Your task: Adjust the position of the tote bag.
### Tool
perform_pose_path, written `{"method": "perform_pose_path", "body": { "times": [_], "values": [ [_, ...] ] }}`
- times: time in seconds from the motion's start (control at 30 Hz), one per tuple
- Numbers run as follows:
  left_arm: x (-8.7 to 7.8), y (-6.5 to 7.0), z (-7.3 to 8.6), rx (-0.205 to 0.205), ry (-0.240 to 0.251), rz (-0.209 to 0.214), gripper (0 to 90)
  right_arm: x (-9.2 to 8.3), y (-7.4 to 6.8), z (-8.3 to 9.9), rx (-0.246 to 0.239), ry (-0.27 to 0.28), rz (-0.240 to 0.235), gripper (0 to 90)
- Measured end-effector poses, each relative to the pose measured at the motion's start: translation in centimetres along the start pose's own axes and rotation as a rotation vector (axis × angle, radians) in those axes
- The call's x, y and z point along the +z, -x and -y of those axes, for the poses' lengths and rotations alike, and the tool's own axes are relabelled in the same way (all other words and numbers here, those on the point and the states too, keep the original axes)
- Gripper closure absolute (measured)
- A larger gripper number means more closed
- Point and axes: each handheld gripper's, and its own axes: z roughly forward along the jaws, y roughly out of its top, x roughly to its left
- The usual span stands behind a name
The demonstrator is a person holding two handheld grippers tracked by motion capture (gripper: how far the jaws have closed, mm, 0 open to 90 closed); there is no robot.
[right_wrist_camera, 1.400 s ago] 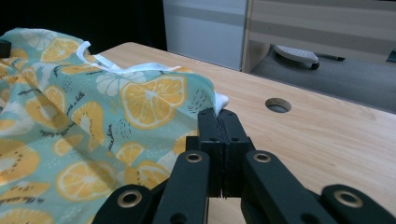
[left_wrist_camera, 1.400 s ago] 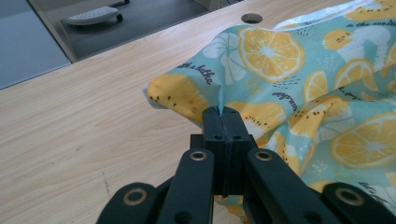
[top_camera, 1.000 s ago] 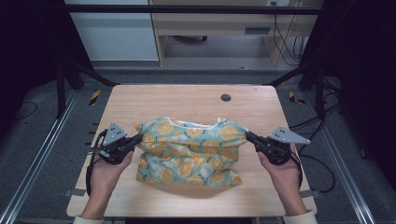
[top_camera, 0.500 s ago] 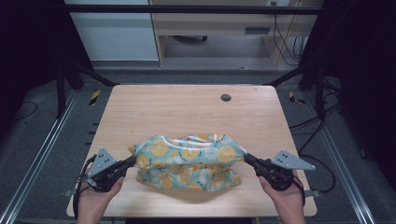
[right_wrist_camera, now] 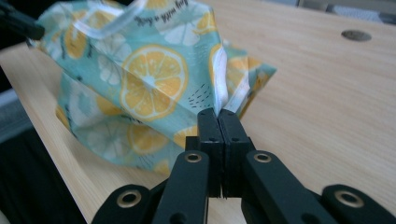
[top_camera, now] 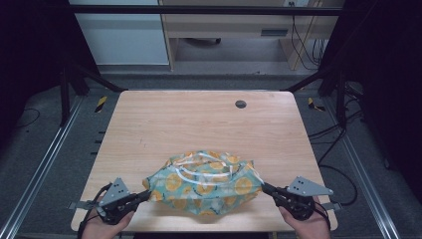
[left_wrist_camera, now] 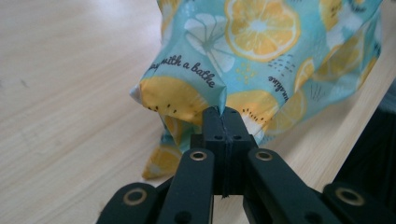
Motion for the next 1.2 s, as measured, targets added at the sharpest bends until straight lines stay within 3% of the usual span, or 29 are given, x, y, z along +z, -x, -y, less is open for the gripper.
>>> {"method": "perform_pose_path", "body": {
  "times": [0.03, 0.07, 0.1, 0.13, 0.2, 0.23, 0.27, 0.4, 0.77, 1.03, 1.2],
  "values": [
    [0.0, 0.0, 0.0, 0.000, 0.000, 0.000, 90.0, 0.0, 0.0, 0.0, 0.000, 0.000, 0.000, 89.4],
    [0.8, 0.3, 0.1, 0.022, -0.045, 0.005, 90.0, 0.4, 0.2, 0.3, 0.000, -0.040, -0.004, 89.4],
    [0.8, 0.3, 0.1, 0.022, -0.045, 0.005, 90.0, 0.4, 0.2, 0.3, 0.000, -0.040, -0.004, 89.4],
    [1.6, 0.6, 0.2, 0.045, -0.089, 0.004, 90.0, 0.9, 0.2, 0.5, -0.009, -0.085, -0.002, 89.3],
    [2.4, 0.6, 0.2, 0.055, -0.119, -0.001, 90.0, 1.5, 0.2, 0.7, -0.021, -0.135, 0.006, 89.4],
    [2.4, 0.6, 0.2, 0.055, -0.119, -0.001, 90.0, 1.5, 0.2, 0.7, -0.021, -0.135, 0.006, 89.4],
    [3.0, 0.5, 0.0, 0.073, -0.144, -0.015, 90.0, 2.1, 0.2, 0.8, -0.028, -0.179, 0.011, 89.4],
    [4.1, 0.3, -0.3, 0.095, -0.175, -0.035, 90.0, 3.2, 0.3, 0.9, -0.047, -0.236, 0.025, 89.5],
    [6.1, -0.3, -1.1, 0.130, -0.205, -0.093, 90.0, 5.2, 0.9, 0.8, -0.047, -0.308, 0.038, 89.5],
    [7.7, -0.6, -1.5, 0.134, -0.218, -0.100, 90.0, 5.7, 1.3, 1.0, -0.034, -0.313, 0.040, 89.5],
    [7.5, -0.4, -1.5, 0.133, -0.215, -0.102, 89.9, 5.5, 1.4, 1.0, -0.025, -0.304, 0.042, 89.0]
  ]
}}
